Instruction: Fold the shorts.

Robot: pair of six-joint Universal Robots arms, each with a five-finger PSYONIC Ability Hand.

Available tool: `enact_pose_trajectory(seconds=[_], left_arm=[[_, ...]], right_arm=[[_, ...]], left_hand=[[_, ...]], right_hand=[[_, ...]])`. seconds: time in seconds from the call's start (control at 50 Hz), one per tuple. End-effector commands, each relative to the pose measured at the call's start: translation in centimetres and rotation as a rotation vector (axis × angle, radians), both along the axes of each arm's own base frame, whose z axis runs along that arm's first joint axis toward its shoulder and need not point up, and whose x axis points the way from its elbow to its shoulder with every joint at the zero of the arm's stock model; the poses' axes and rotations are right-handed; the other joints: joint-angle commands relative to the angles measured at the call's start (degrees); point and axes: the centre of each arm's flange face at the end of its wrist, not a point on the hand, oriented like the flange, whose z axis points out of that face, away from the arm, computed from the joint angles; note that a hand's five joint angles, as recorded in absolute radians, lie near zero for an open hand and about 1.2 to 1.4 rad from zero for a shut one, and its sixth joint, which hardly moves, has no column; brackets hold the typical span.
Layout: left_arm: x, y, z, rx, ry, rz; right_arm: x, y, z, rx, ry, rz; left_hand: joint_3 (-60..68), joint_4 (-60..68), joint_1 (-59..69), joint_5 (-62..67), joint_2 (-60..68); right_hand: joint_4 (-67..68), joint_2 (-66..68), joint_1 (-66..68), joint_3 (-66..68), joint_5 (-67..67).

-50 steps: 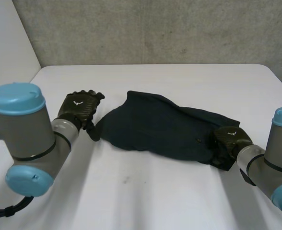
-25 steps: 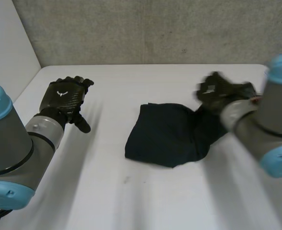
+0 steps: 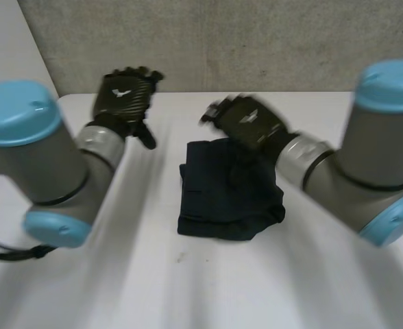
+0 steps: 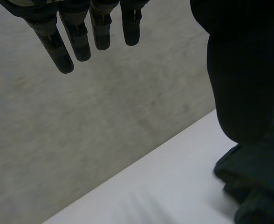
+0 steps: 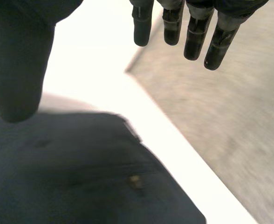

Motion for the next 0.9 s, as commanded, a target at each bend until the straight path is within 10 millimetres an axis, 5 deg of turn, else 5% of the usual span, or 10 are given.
enact_pose_trajectory(seconds=[0.02,0.16,0.38,0.52,0.58,0.74,0.76,0.82,0.84,0.9], left_arm=[[-6.3,0.8,-2.0,0.034,-0.016,-0.131],[-8.6,1.6,-6.7,0.170,-0.113,-0.178],[-7.9,1.0,-13.6,0.356,-0.325,-0.094],[-6.9,0.4,-13.7,0.384,-0.392,-0.082],[-6.9,0.5,-9.3,0.314,-0.336,-0.084],[-4.5,2.7,3.7,0.119,-0.152,-0.067],[-3.3,3.3,6.5,0.079,-0.103,-0.052],[-0.6,3.5,10.0,0.033,-0.031,0.002],[1.8,3.3,12.2,0.003,0.013,0.056],[5.2,3.5,14.7,-0.035,0.066,0.134]], right_arm=[[-4.0,-2.9,0.0,0.200,-0.136,-0.248],[-4.7,-5.2,-4.1,0.255,-0.026,-0.303],[-3.7,-6.8,-11.7,0.397,0.143,-0.284],[-3.8,-6.8,-11.4,0.304,0.233,-0.255],[-3.8,-6.9,-8.9,0.254,0.193,-0.269],[-4.9,-6.6,3.1,-0.038,-0.107,-0.360],[-5.5,-6.1,5.3,-0.092,-0.174,-0.404],[-6.6,-4.8,9.0,-0.178,-0.257,-0.473],[-7.5,-4.0,10.7,-0.216,-0.283,-0.517],[-8.9,-2.5,12.4,-0.239,-0.285,-0.575]], left_hand=[[1.02,1.47,1.78,0.56,1.62],[2.20,2.65,2.96,1.73,2.79],[5.23,5.68,5.99,4.76,5.83],[5.23,5.68,5.99,4.76,5.82],[4.56,5.01,5.32,4.09,5.15],[0.52,0.97,1.28,0.06,1.12],[-0.31,0.14,0.45,-0.78,0.28],[-0.49,-0.04,0.27,-0.96,0.11],[-0.16,0.29,0.60,-0.63,0.44],[1.52,1.97,2.28,1.05,2.12]], right_hand=[[-3.44,-2.54,-1.75,-2.12,-4.12],[-3.44,-2.54,-1.75,-2.12,-4.12],[-3.44,-2.54,-1.75,-2.12,-4.12],[-3.44,-2.54,-1.75,-2.12,-4.12],[-3.44,-2.54,-1.75,-2.12,-4.12],[-3.44,-2.54,-1.75,-2.12,-4.12],[-3.44,-2.54,-1.75,-2.12,-4.12],[-3.44,-2.54,-1.75,-2.12,-4.12],[-3.44,-2.54,-1.75,-2.12,-4.12],[-3.44,-2.54,-1.75,-2.12,-4.12]])
